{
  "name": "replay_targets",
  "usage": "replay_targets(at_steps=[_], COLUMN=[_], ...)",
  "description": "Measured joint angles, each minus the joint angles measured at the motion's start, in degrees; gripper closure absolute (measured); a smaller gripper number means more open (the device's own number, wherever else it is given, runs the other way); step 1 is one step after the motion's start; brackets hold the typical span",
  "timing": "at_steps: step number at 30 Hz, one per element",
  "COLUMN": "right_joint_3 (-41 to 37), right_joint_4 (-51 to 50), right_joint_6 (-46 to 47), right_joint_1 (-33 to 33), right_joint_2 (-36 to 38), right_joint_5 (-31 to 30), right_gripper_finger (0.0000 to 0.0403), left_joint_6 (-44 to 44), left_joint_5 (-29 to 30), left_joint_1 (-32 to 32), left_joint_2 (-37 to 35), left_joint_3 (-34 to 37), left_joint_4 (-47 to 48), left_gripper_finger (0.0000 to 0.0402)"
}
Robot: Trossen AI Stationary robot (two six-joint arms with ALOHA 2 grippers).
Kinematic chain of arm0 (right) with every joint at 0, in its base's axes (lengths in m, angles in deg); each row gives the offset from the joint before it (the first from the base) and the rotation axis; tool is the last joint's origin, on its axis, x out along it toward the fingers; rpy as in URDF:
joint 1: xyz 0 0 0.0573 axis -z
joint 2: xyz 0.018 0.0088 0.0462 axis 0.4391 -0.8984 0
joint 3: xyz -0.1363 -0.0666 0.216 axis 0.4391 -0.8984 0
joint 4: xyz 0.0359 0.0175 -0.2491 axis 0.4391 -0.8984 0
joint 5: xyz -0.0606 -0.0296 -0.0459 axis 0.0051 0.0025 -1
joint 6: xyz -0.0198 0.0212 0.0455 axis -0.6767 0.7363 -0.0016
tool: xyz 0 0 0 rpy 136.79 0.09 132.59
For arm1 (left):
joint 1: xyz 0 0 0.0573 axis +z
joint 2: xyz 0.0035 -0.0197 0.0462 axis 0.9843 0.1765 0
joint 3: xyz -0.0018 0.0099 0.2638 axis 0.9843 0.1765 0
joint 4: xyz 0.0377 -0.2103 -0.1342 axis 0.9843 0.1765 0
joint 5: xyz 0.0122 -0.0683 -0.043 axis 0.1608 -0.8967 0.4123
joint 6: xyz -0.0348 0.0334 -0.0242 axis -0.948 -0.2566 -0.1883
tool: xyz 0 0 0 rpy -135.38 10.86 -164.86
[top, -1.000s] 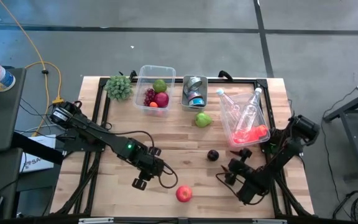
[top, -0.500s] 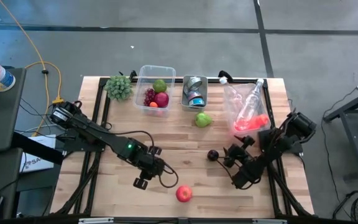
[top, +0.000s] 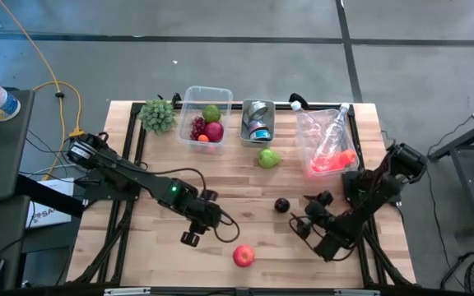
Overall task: Pick & Place Food Item
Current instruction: Put the black plum into the left transparent bin
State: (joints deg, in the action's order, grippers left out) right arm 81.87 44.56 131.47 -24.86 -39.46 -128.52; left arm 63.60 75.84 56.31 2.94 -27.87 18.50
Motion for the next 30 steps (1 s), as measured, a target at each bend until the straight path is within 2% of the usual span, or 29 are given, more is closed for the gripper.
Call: replay_targets(at_steps=[5, 7, 13, 17, 24, 30], right_joint_3=[0.02, 0.0, 0.02, 0.02, 0.01, 0.0], right_joint_4=[7.08, 9.94, 16.54, 17.27, 15.75, 14.57], right_joint_6=[-6.57, -8.6, -8.99, -8.69, -9.42, -13.79], right_joint_1=[-0.42, -0.39, -0.34, -0.34, 0.52, 1.5], right_joint_2=[-0.01, -0.01, -0.01, -0.01, -0.01, -0.01], right_joint_5=[-0.47, -0.17, 7.28, 10.04, 9.96, 5.86], right_gripper_finger=[0.003, 0.003, 0.003, 0.003, 0.003, 0.003], left_joint_6=[9.68, 10.97, 6.35, 3.28, 2.08, 2.09], left_joint_5=[1.11, 2.75, 12.09, 13.02, 12.77, 22.36], left_joint_1=[0.0, 0.0, 1.5, 3.18, 4.04, 5.86], left_joint_2=[0.0, 0.0, 0.0, 0.0, 0.0, 1.63], left_joint_3=[0.0, 0.0, 0.0, 0.0, 0.0, 0.0], left_joint_4=[-1.44, -1.86, -4.17, -5.99, -5.96, -5.0], left_gripper_finger=[0.0275, 0.0275, 0.0275, 0.0275, 0.0275, 0.0275])
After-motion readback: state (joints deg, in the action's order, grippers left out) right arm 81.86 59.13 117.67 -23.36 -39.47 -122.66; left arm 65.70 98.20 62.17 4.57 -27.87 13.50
